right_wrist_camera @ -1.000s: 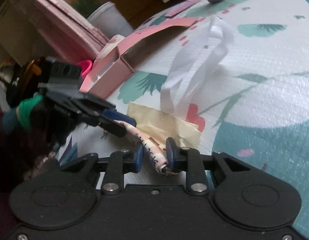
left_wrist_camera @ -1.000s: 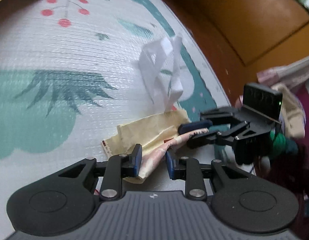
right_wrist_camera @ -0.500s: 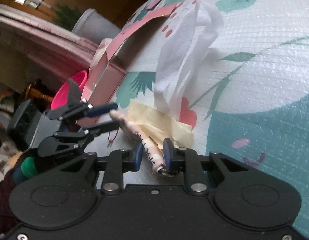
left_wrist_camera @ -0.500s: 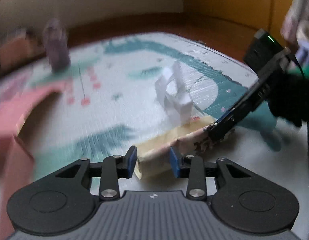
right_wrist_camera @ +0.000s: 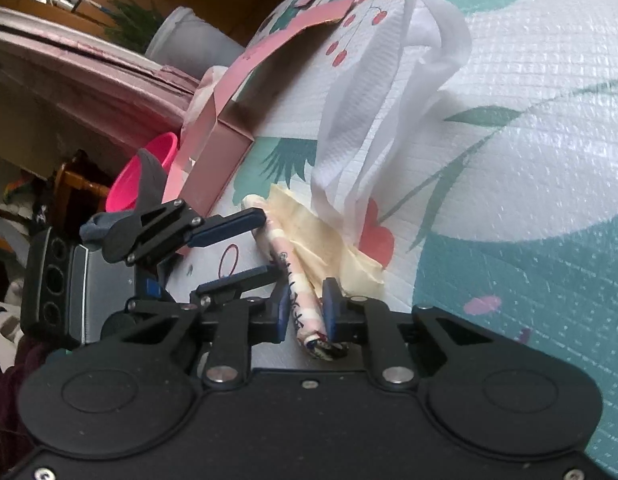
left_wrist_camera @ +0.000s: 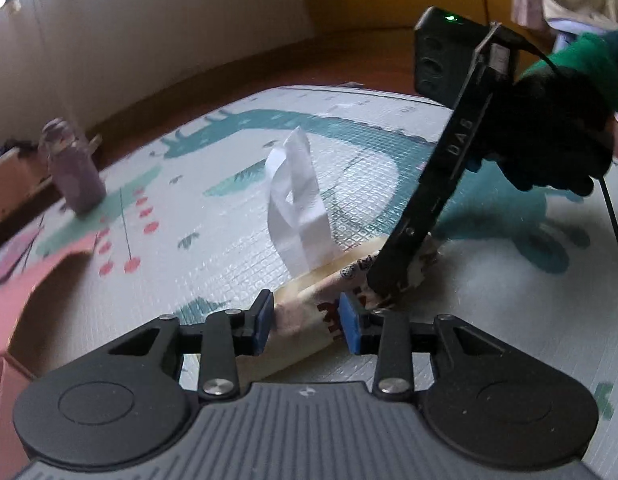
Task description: Fold shopping bag
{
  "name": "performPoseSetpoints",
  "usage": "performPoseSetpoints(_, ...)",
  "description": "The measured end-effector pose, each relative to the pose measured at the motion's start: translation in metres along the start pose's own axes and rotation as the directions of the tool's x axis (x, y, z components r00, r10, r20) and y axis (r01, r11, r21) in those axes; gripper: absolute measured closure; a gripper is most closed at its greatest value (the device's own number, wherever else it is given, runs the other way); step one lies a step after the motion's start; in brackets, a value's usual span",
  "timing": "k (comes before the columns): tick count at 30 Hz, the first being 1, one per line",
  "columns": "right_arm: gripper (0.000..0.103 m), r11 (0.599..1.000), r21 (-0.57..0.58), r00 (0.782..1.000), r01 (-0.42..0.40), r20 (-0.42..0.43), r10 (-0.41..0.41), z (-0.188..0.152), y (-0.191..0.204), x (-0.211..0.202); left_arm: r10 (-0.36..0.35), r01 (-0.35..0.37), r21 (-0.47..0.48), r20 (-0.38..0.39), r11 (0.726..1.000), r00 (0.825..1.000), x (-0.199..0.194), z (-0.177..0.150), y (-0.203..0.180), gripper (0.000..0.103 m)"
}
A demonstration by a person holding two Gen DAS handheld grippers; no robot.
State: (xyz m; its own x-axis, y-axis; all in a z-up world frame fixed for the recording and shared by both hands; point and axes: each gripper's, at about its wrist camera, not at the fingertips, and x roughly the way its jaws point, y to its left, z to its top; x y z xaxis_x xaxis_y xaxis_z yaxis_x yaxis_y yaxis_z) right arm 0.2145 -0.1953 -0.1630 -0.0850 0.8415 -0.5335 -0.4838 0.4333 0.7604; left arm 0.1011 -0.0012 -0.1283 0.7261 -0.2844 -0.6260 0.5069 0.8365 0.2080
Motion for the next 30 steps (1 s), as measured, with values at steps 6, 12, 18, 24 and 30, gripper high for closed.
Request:
performPoseSetpoints(6,0.083,0.957,-0.212,0.979,0.196,0.099,-0.179,0.005,0.033,-0.025,0.043,-0.041,-0.157,0.012,0.987,0.999,0.010,-0.004,-0.002,0.067)
performPoseSetpoints(12,0.083,0.715,-0.611,0.940,0.339,0.183,-0.289,-0.018,0.097,-0.015,0.056,-0.057,-0.218,-0.007,0.974,0.998,0.021,0.004,0.003,0.067)
performPoseSetpoints(18,0.079,0.502,-0.748,0.876,0.435,0.223,-0.427,-0.032,0.099,0.021,0.010,-0.036,-0.309,-0.087,0.950,0.996,0.030,0.017,0.018,0.067)
performPoseSetpoints(24,0.067,0.468,-0.754,0.855,0.461,0.235,-0.462,-0.039,0.095,0.025,0.001,-0.032,-0.303,-0.101,0.952,0.995,0.031,0.021,0.018,0.067)
performPoseSetpoints(30,0.066,0.486,-0.740,0.852,0.465,0.226,-0.472,-0.035,0.097,0.027,0.034,-0.042,-0.221,-0.037,0.974,0.999,0.008,0.009,0.017,0.067)
